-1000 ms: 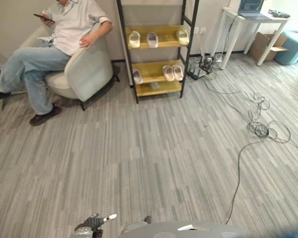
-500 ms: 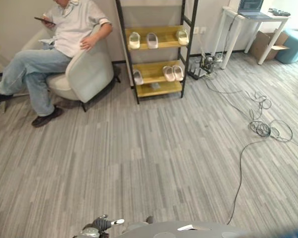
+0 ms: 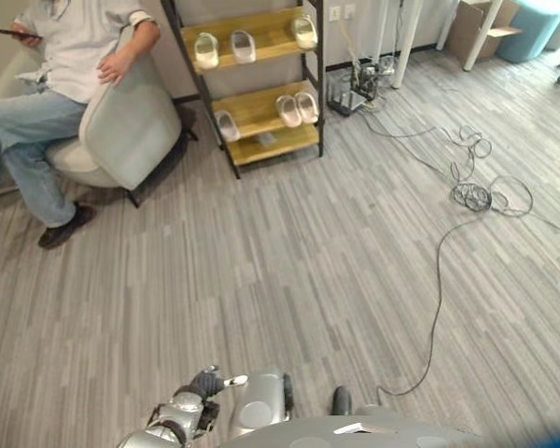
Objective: Arrange the slippers neatly on the shoe rack.
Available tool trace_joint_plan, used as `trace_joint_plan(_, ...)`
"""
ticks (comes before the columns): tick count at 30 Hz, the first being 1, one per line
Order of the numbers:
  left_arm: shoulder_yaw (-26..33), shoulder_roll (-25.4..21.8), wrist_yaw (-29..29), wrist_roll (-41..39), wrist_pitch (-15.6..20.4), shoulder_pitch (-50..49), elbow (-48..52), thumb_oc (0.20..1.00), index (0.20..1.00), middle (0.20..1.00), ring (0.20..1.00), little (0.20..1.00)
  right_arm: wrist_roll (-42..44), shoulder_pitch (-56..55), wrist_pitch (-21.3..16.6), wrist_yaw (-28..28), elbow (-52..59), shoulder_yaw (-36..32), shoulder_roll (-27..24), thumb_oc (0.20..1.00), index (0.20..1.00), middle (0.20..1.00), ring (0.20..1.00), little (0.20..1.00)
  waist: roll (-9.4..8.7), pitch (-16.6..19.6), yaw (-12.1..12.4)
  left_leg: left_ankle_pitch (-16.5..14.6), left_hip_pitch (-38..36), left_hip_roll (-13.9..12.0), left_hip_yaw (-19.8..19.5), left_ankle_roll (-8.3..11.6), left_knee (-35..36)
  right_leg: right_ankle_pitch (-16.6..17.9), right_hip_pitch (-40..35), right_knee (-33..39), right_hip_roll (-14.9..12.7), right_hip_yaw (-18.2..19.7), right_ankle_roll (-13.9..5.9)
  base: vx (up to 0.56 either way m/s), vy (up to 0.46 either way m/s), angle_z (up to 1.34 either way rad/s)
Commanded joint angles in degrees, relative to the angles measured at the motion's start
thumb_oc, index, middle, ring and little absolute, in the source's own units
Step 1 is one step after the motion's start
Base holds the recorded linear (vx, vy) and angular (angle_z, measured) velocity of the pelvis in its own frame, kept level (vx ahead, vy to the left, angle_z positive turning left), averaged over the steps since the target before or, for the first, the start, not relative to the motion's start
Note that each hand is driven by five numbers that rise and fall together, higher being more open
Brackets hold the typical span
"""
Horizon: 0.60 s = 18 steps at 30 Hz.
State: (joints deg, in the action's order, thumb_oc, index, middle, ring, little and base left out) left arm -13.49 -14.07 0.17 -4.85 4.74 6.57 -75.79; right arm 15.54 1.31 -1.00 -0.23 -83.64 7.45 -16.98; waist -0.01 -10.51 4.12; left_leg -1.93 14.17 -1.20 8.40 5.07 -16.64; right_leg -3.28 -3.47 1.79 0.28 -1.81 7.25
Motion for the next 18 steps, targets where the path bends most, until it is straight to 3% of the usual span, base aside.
trace_joint_plan(1,-2.3,0.8,-0.3,2.9,0.9,-0.8,-0.6,1.0,1.0,1.0,1.0,1.0,-0.8,0.3,-1.2,-0.2,-0.1,-1.2,-3.7,1.0,1.0,1.0,1.0,1.0,3.01,1.5,2.4,6.5,1.7,0.6,2.8,-2.93,6.7,-8.0,-4.8,-6.5,0.4,2.2,-8.77,0.27,-0.031,-0.31)
trace_joint_plan(2,-2.4,0.8,0.1,3.9,0.8,-0.7,-0.9,1.0,1.0,1.0,1.0,1.0,-2.0,1.1,-1.5,-0.7,0.5,-0.3,-3.8,1.0,1.0,1.0,1.0,1.0,3.2,2.4,4.0,9.0,4.2,2.8,5.7,-2.65,12.9,-9.2,-7.7,-5.0,1.7,3.8,-8.61,0.39,-0.032,-0.31)
trace_joint_plan(5,-1.2,0.9,0.0,4.2,0.1,-1.5,-2.5,1.0,1.0,1.0,1.0,1.0,-3.2,1.8,-1.2,-0.5,0.4,0.1,-3.3,1.0,1.0,1.0,1.0,1.0,2.97,4.5,6.0,10.4,4.4,4.4,5.8,-3.83,17.4,-10.7,-10.9,-5.0,2.9,6.9,-8.77,0.47,0.038,-0.6)
trace_joint_plan(8,-0.5,0.6,1.0,4.3,-0.1,-1.9,-3.3,1.0,1.0,1.0,1.0,1.0,-4.5,1.3,-0.8,-0.9,0.3,0.3,-2.5,1.0,1.0,1.0,1.0,1.0,0.93,6.5,6.3,10.7,4.1,5.6,4.5,-6.13,15.6,-10.7,-10.8,-8.6,1.4,6.3,-10.52,0.43,0.108,-0.71)
trace_joint_plan(10,0.5,0.8,0.8,2.5,0.2,-1.8,-2.8,1.0,1.0,1.0,1.0,1.0,-4.6,1.0,-1.2,-0.7,0.7,0.2,-1.6,1.0,1.0,1.0,1.0,1.0,-1.44,6.7,6.4,7.6,2.8,7.0,4.4,-7.44,13.7,-4.7,-10.0,-15.9,-0.5,6.5,-14.65,0.39,0.114,-0.11)
trace_joint_plan(13,1.4,1.1,1.0,-1.5,0.8,-0.8,-0.6,1.0,1.0,1.0,1.0,1.0,-4.1,1.1,-1.4,-0.5,2.2,0.0,-1.0,1.0,1.0,1.0,1.0,1.0,-1.24,4.9,5.2,3.8,-1.1,6.6,2.9,-9.11,12.2,9.7,-2.9,-32.5,-0.9,5.1,-21.57,0.28,0.128,-0.01)
trace_joint_plan(15,0.8,1.1,1.6,-2.2,0.9,0.2,0.8,1.0,1.0,1.0,1.0,1.0,-4.8,1.5,-1.5,-0.7,3.3,0.4,-0.8,1.0,1.0,1.0,1.0,1.0,1.09,3.7,4.1,2.3,-4.3,4.7,1.3,-10.06,12.2,12.7,2.6,-41.1,-0.1,2.2,-22.21,0.28,0.096,0.38)
trace_joint_plan(16,0.8,1.1,1.6,-2.2,0.9,0.2,0.8,1.0,1.0,1.0,1.0,1.0,-4.8,1.5,-1.5,-0.7,3.3,0.4,-0.9,1.0,1.0,1.0,1.0,1.0,0.9,3.6,3.9,2.2,-4.3,5.0,1.2,-10.1,12.1,12.4,2.7,-41.6,-0.4,2.0,-22.22,0.43,0.154,0.68)
trace_joint_plan(17,0.1,1.1,1.9,-2.1,0.9,1.0,1.2,1.0,1.0,1.0,1.0,1.0,-5.1,1.6,-1.7,-1.2,4.1,0.3,-0.6,1.0,1.0,1.0,1.0,1.0,2.61,2.3,2.1,0.4,-9.6,4.7,-0.2,-10.75,13.6,9.8,8.9,-46.2,-3.6,-1.6,-18.85,0.42,0.152,0.64)
trace_joint_plan(18,-0.2,1.3,2.0,-2.0,0.8,1.3,1.2,1.0,1.0,1.0,1.0,1.0,-4.4,1.6,-1.8,-1.2,4.3,0.0,-0.5,1.0,1.0,1.0,1.0,1.0,3.26,1.7,1.2,-0.5,-11.8,4.7,-0.8,-10.65,13.8,8.1,11.2,-45.6,-5.4,-3.5,-17.4,0.71,0.155,0.38)
